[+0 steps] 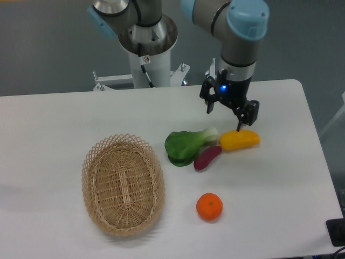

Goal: Pick up the green vegetable from the table
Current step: 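Move the open gripper over the green bok choy stem, then lower the gripper onto the bok choy stem and close it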

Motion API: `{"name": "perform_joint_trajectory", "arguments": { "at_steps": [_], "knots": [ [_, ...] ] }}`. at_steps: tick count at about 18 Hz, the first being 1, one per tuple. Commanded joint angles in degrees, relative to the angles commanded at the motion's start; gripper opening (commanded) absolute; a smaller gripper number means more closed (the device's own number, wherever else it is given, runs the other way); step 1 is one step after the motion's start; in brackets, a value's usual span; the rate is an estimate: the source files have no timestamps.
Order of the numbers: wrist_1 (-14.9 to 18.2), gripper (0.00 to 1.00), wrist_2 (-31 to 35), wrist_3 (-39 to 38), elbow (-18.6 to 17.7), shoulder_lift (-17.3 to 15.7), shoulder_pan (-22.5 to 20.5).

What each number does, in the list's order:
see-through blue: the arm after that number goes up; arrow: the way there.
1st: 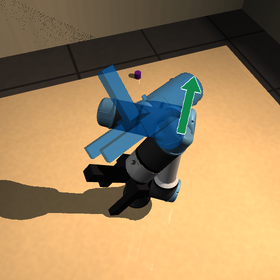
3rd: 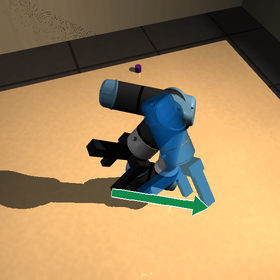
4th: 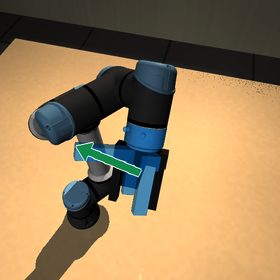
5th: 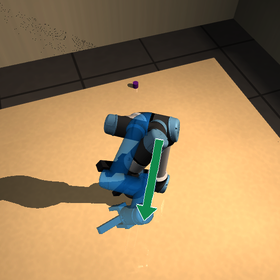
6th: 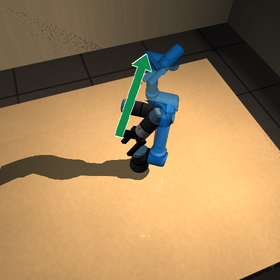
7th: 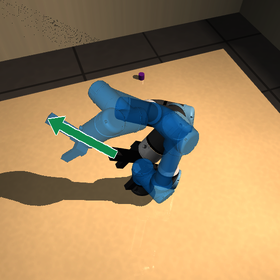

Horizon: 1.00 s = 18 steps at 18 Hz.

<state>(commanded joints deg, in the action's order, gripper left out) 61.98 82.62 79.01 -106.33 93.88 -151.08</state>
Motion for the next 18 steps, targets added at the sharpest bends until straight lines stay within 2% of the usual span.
{"name": "perform_joint_trajectory", "arguments": {
  "at_steps": [2, 4, 8, 11, 14, 18],
  "knots": [
    [-2.11, 1.0, 0.17, 2.45, -3.43, -1.06, 0.0],
    [-2.65, 1.0, 0.35, 8.06, -5.9, -1.41, 0.44],
    [-2.56, 1.0, 2.89, 16.25, -7.92, -0.98, 0.44],
    [-2.56, 1.0, 8.51, 16.97, -8.54, 0.86, 1.57],
    [-2.74, 1.0, 11.07, 16.0, -9.16, 2.62, 2.29],
    [-5.98, 1.0, 11.34, 15.74, -9.59, 4.47, 2.29]
  ]
}}
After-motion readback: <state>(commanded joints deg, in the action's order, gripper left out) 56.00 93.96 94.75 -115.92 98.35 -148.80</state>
